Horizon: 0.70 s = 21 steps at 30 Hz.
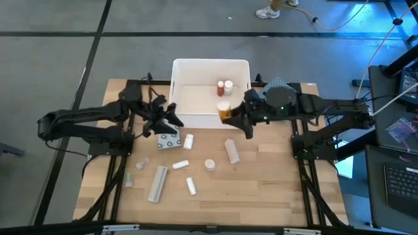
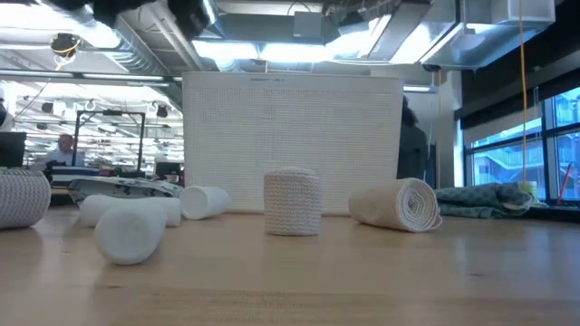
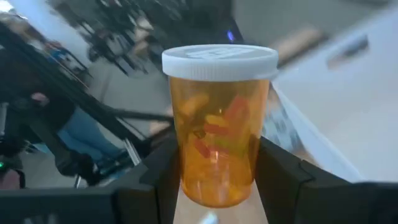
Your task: Pick & place medical supplies in basket/bin
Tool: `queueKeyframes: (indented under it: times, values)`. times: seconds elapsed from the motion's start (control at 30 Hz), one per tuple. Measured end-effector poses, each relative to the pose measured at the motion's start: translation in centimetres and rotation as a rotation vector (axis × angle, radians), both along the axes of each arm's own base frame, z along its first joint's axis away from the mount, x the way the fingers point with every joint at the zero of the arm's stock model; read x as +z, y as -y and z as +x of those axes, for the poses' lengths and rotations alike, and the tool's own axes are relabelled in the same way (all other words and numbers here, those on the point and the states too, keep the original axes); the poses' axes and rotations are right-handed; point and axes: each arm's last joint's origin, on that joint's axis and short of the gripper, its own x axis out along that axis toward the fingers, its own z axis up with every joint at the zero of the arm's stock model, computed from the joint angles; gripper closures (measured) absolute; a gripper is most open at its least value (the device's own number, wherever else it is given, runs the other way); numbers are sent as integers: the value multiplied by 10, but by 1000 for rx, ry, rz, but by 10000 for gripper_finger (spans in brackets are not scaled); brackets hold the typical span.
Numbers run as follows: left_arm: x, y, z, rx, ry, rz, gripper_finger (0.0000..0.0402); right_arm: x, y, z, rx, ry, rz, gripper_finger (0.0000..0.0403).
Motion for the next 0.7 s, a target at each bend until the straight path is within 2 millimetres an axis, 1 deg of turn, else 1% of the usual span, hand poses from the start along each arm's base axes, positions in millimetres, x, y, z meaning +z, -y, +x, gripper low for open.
queueKeyframes:
  times: [0.07,0.13,0.23,0.33,0.43,0.5,0.7]
  values:
    - [5,-2,10,-55,12,2,176,5,0,4,8,29,-28,236]
    - [13,-3,20,-89,30,27,175,5,-1,11,12,40,-44,236]
    - [24,-5,36,-159,56,75,175,-1,-2,24,27,35,-40,236]
    - [33,-7,53,-225,62,86,175,-9,-4,37,66,6,-20,236]
    - [32,-10,66,-258,48,90,175,-14,-6,46,112,-15,15,236]
    - [30,-12,72,-253,42,92,175,-17,-7,49,119,-24,18,236]
    - [27,-18,78,-189,-4,38,175,-17,-7,50,110,-25,58,236]
